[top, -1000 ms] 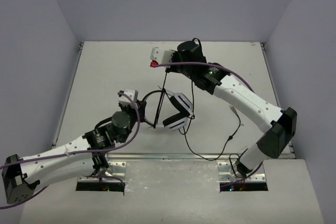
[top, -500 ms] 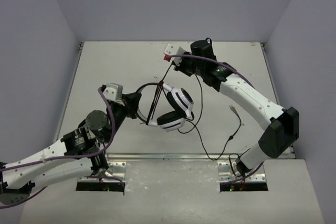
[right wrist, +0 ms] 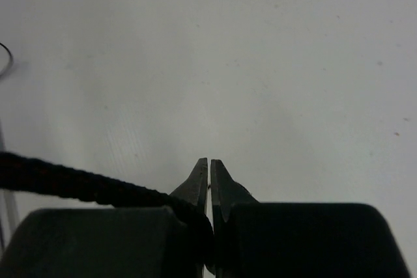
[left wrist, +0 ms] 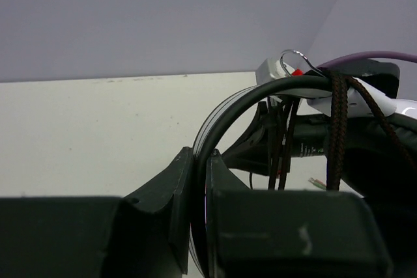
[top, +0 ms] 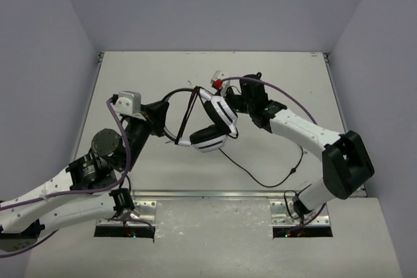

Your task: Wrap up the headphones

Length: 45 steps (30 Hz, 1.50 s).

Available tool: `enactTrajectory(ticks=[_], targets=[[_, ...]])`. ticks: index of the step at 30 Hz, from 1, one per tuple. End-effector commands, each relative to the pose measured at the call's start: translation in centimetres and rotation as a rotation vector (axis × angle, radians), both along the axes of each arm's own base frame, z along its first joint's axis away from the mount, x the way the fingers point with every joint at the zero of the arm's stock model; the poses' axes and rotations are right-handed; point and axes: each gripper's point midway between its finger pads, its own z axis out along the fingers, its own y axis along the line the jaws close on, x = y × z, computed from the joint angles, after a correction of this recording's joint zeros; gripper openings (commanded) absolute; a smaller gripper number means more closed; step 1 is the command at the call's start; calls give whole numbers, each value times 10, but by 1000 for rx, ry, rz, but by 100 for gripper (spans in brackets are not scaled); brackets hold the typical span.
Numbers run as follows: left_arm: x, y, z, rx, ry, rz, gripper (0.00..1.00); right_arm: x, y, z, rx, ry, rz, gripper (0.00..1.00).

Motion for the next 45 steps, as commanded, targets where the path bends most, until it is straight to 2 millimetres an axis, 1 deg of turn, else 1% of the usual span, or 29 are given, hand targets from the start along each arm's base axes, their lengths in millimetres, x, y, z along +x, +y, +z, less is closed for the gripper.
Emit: enactTrajectory(ticks=[1, 5, 6, 8, 10, 11, 13, 17, 19, 21, 22, 23, 24, 25, 27, 28, 29, 30, 31, 32, 33, 34, 35, 36, 37, 38, 39, 41, 45], targets=[[-17, 18, 111, -440, -167, -41, 0, -21, 27, 45, 308, 72, 96, 2], [-16, 2, 125, -453, -174, -86, 0, -34, 36, 59, 447, 112, 146, 7], [-14, -3, 128, -449, -173, -93, 0, -34, 37, 69, 487, 100, 148, 11], [-15, -6, 130, -451, -172, -107, 0, -34, 40, 75, 509, 104, 160, 15], [-15, -6, 130, -462, -170, -113, 0, -32, 45, 87, 538, 117, 175, 15], [-16, -7, 129, -477, -169, -118, 0, -33, 48, 85, 539, 137, 199, 10], [-20, -2, 133, -507, -178, -123, 0, -34, 54, 93, 574, 156, 227, 9], [-20, 16, 143, -595, -174, -73, 0, -38, 59, 78, 605, 223, 257, 12], [-16, 24, 145, -616, -172, -25, 0, -48, 61, 65, 619, 252, 275, 12], [-10, 26, 147, -637, -152, 19, 0, -59, 63, 50, 613, 273, 280, 8], [-5, 32, 144, -645, -133, 79, 0, -62, 64, 46, 611, 277, 278, 7], [1, 29, 142, -642, -117, 109, 0, -66, 64, 41, 607, 278, 277, 3], [6, 30, 140, -632, -107, 147, 0, -79, 64, 29, 590, 287, 284, 2], [10, 34, 136, -624, -95, 202, 0, -82, 63, 29, 590, 267, 271, 1], [22, 26, 134, -564, -81, 260, 0, -97, 62, 11, 547, 263, 263, 1], [25, 33, 138, -549, -81, 325, 0, -104, 62, 14, 541, 238, 267, 1], [36, 20, 130, -492, -62, 363, 0, -118, 61, 0, 496, 240, 275, 1], [42, 24, 133, -464, -58, 411, 0, -121, 59, 7, 498, 200, 255, 1], [49, 22, 130, -444, -49, 442, 0, -128, 58, 6, 489, 181, 256, 1], [64, 6, 120, -402, -23, 456, 0, -134, 56, 1, 462, 158, 259, 1], [74, 1, 115, -379, -9, 458, 1, -150, 56, -7, 445, 166, 280, 1], [89, 4, 101, -304, 31, 464, 0, -157, 55, -5, 446, 156, 286, 1], [103, -1, 102, -351, 46, 463, 0, -163, 52, 8, 478, 118, 300, 1], [111, -1, 96, -346, 64, 473, 0, -177, 48, 2, 472, 129, 320, 1], [118, 6, 94, -342, 69, 503, 0, -183, 46, 4, 480, 120, 330, 1], [126, 3, 88, -328, 78, 513, 0, -191, 42, 13, 494, 91, 347, 1], [131, 2, 82, -325, 93, 521, 0, -204, 43, 11, 487, 94, 379, 1], [142, -1, 74, -319, 122, 533, 0, -220, 47, 20, 482, 68, 431, 2], [154, -2, 52, -309, 167, 587, 0, -235, 54, 30, 443, 49, 478, 3]])
